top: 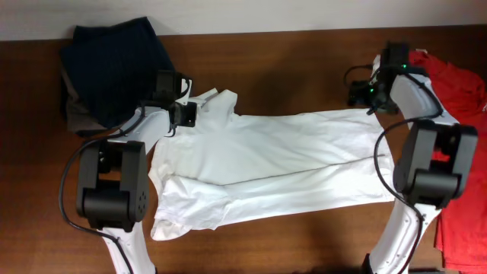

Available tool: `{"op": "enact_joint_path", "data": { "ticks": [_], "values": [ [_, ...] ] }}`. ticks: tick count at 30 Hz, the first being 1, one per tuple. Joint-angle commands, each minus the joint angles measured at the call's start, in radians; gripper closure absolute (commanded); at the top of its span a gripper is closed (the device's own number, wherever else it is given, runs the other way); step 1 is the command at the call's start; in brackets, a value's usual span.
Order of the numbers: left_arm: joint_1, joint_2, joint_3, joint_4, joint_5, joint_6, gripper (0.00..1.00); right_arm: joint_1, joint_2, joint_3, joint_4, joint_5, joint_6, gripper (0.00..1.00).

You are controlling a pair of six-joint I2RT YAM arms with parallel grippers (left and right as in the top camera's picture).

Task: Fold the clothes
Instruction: 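Fold the shirt's top half down toward the bottom with both grippers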

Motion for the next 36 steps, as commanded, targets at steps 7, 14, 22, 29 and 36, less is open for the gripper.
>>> {"op": "enact_joint_path", "data": {
  "ticks": [7, 14, 22, 29, 36],
  "values": [
    [0.006, 0.039, -0.006, -0.021, 0.008, 0.007, 0.99, -0.004, 0.062, 0.004, -0.006, 0.018, 0.005, 0.73],
    [0.007, -0.194, 0.011, -0.191, 0.008, -0.016, 0.99, -0.045, 0.059, 0.035, -0.095, 0.116, 0.115, 0.96],
    [0.039, -0.4, 0.011, -0.535, 0.005, -0.028, 0.99, -0.098, 0.053, 0.367, -0.544, 0.111, 0.114, 0.96],
    [0.043, -0.412, 0.011, -0.893, 0.03, -0.054, 0.99, -0.103, 0.043, 0.42, -0.88, 0.115, 0.137, 0.96],
    [0.061, -0.415, -0.026, -0.996, 0.015, -0.053, 0.99, -0.125, -0.071, 0.271, -0.963, 0.205, 0.179, 0.96]
  ]
}}
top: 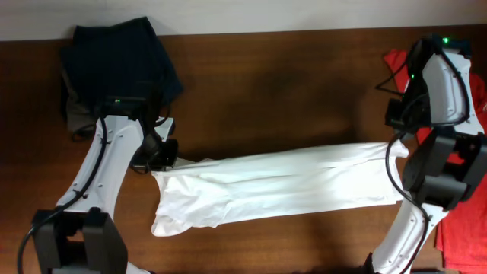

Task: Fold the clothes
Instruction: 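Fold the shirt's top half down toward the bottom with both grippers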

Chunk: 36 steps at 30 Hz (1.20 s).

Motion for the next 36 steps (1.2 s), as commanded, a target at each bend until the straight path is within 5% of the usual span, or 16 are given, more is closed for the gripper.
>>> {"op": "enact_joint_path", "data": {
  "ticks": [1, 11, 12, 13, 14, 16, 20, 21, 22, 23, 25, 31, 36],
  "values": [
    [0.03, -0.017, -0.05, -0.019, -0.029, -0.011, 0.99, -0.043, -0.094, -0.081, 0.005, 0.073, 0.035, 0.96],
    [0.031, -0.017, -0.251, 0.019, 0.065, -0.041, 0.99, -0.079, -0.19, -0.272, 0.034, 0.032, 0.034, 0.95],
    [0.031, -0.017, -0.257, 0.018, 0.065, -0.052, 0.83, -0.079, -0.19, -0.273, 0.031, 0.032, 0.034, 0.62],
    [0.031, -0.017, -0.257, 0.018, 0.084, -0.051, 0.25, -0.079, -0.19, -0.273, 0.03, 0.032, 0.034, 0.12],
    [0.031, -0.017, -0.257, 0.018, 0.09, -0.051, 0.23, -0.079, -0.19, -0.273, 0.03, 0.032, 0.034, 0.01],
    [0.031, -0.017, -0.257, 0.033, 0.09, -0.051, 0.02, -0.079, -0.19, -0.272, 0.035, 0.032, 0.034, 0.01],
    [0.031, -0.017, -0.257, 0.163, 0.208, -0.05, 0.11, -0.079, -0.189, -0.273, 0.086, -0.114, 0.034, 0.02],
    [0.026, -0.017, -0.257, 0.185, 0.222, -0.042, 0.3, -0.078, -0.189, -0.273, 0.092, -0.162, 0.033, 0.01],
    [0.003, -0.017, -0.257, 0.227, 0.222, -0.004, 0.77, -0.072, -0.189, -0.275, 0.108, -0.188, 0.033, 0.01],
    [-0.03, -0.017, -0.257, 0.238, 0.221, -0.002, 0.96, -0.057, -0.189, -0.278, 0.114, -0.188, 0.014, 0.11],
    [-0.09, -0.016, -0.266, 0.24, 0.22, -0.032, 0.99, -0.014, -0.189, -0.288, 0.121, -0.186, 0.007, 0.31],
    [-0.039, 0.028, -0.386, 0.345, 0.221, -0.064, 0.99, 0.09, -0.189, -0.288, 0.133, -0.188, 0.008, 0.29],
    [0.124, 0.201, -0.404, 0.454, 0.201, -0.08, 0.99, 0.105, -0.189, -0.288, 0.121, -0.19, 0.007, 0.16]
  ]
}}
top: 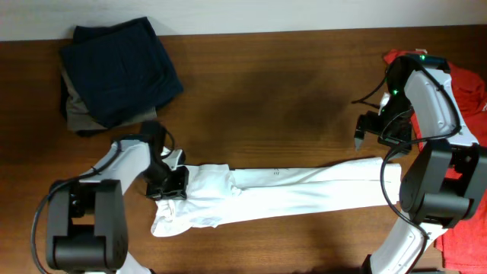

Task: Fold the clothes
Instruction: 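Fold the shirt's top half down toward the bottom with both grippers, then grasp the strip's right end with the right gripper and fold it leftward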

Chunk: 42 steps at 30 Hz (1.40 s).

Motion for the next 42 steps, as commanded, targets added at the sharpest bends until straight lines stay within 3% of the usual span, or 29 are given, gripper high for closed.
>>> {"op": "enact_joint_path", "data": {
  "ticks": [1, 3, 4, 8, 12, 13, 14, 15, 16, 18, 21, 23, 28, 38, 40, 42],
  "values": [
    [0.122, 0.109, -0.019, 0.099, -0.15, -0.024, 0.99, 0.009, -0.025, -0.005, -0.017, -0.005, 0.002, 0.13],
    [0.212, 0.108, -0.012, 0.106, -0.386, -0.114, 0.99, 0.01, -0.025, -0.005, -0.028, -0.006, 0.002, 0.06],
    [0.242, 0.108, -0.002, 0.106, -0.426, -0.132, 0.99, 0.01, -0.025, -0.005, -0.04, -0.006, -0.011, 0.02],
    [0.333, 0.108, 0.162, 0.025, -0.432, -0.132, 0.99, 0.01, -0.038, -0.005, -0.052, -0.01, -0.021, 0.01],
    [0.334, 0.103, 0.478, -0.282, -0.431, -0.162, 0.97, 0.009, -0.142, -0.005, -0.052, -0.025, -0.046, 0.01],
    [0.334, 0.102, 0.518, -0.321, -0.429, -0.161, 0.88, 0.009, -0.16, -0.005, -0.052, -0.026, -0.048, 0.01],
    [0.334, 0.101, 0.584, -0.38, -0.402, -0.16, 0.7, 0.01, -0.184, -0.005, -0.052, -0.031, -0.051, 0.01],
    [0.333, 0.101, 0.604, -0.389, -0.354, -0.154, 0.01, 0.009, -0.195, -0.007, -0.051, -0.068, -0.051, 0.01],
    [0.333, 0.101, 0.608, -0.375, -0.243, -0.077, 0.01, 0.01, -0.219, -0.02, -0.039, -0.104, -0.051, 0.0],
    [0.333, 0.09, 0.609, -0.38, -0.228, -0.063, 0.01, 0.01, -0.309, -0.091, 0.01, -0.146, -0.051, 0.0],
    [0.294, -0.053, 0.608, -0.393, -0.229, -0.063, 0.01, 0.01, -0.537, -0.357, 0.175, -0.152, -0.039, 0.01],
    [0.172, -0.198, 0.606, -0.373, -0.228, -0.064, 0.01, 0.01, -0.616, -0.577, 0.356, -0.152, -0.039, 0.01],
    [-0.066, -0.249, 0.574, -0.438, -0.176, -0.063, 0.01, 0.01, -0.536, -0.782, 0.637, -0.16, 0.017, 0.01],
    [-0.079, -0.249, 0.554, -0.419, -0.216, -0.063, 0.01, 0.092, -0.392, -0.914, 0.855, -0.35, 0.002, 0.02],
    [-0.079, -0.249, 0.554, -0.417, -0.229, -0.063, 0.01, 0.142, -0.392, -0.914, 0.859, -0.349, 0.002, 0.13],
    [-0.079, -0.249, 0.554, -0.415, -0.229, -0.063, 0.01, 0.169, -0.392, -0.914, 0.863, -0.336, 0.007, 0.43]
  ]
}}
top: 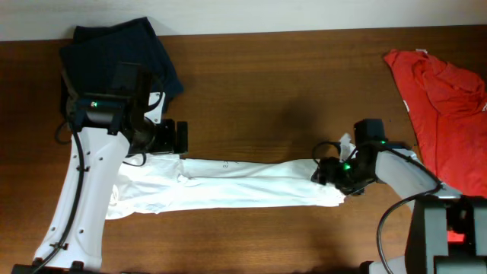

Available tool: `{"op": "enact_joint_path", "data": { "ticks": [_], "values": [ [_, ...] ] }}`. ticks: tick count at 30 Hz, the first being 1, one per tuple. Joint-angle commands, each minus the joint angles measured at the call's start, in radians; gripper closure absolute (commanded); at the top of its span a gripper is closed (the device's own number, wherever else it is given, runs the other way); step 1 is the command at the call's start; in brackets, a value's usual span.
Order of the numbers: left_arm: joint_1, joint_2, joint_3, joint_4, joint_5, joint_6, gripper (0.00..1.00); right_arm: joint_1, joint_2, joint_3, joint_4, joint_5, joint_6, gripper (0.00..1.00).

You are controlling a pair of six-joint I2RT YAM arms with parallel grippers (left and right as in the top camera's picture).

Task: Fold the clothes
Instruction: 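Grasp the strip's right end with the right gripper and fold it leftward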

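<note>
The white garment [228, 186] lies folded into a long narrow strip across the front of the table. Its left end spreads wider under my left arm. My left gripper [181, 138] hangs just above the strip's upper edge near the left end, fingers pointing right, and nothing shows between them. My right gripper [329, 172] sits low on the strip's right end, where the cloth bunches up around its fingers. It looks shut on that end.
A stack of folded dark clothes [114, 65] sits at the back left corner, close behind my left arm. A crumpled red shirt [441, 95] lies at the right edge. Bare brown tabletop [266, 84] stretches between them.
The white strip has shifted left by a good part of its length. My left gripper went from on its left end to above it. My right gripper came down from behind onto the right end.
The white garment first lay spread wide, with both grippers at its back edge. Then it was folded in half lengthwise, the grippers at its ends. Then it was a narrower strip, left gripper on it, right gripper lifted clear. Now the strip lies further left.
</note>
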Motion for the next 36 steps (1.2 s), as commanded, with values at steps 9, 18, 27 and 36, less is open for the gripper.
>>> {"op": "enact_joint_path", "data": {
  "ticks": [9, 18, 27, 36],
  "values": [
    [0.002, 0.005, -0.007, -0.006, -0.015, 0.013, 0.01, 0.027, 0.013, 0.339, -0.447, 0.548, 0.091, 0.96],
    [0.002, 0.005, -0.007, -0.003, -0.015, 0.013, 0.01, 0.311, 0.018, 0.487, -0.45, 0.103, 0.037, 0.96],
    [0.002, 0.005, -0.007, -0.003, -0.015, 0.013, 0.01, 0.602, 0.02, 0.288, -0.013, 0.103, 0.329, 0.85],
    [0.002, 0.005, -0.007, -0.002, -0.015, 0.013, 0.01, 0.516, 0.021, 0.374, -0.15, 0.029, 0.17, 0.14]
  ]
}}
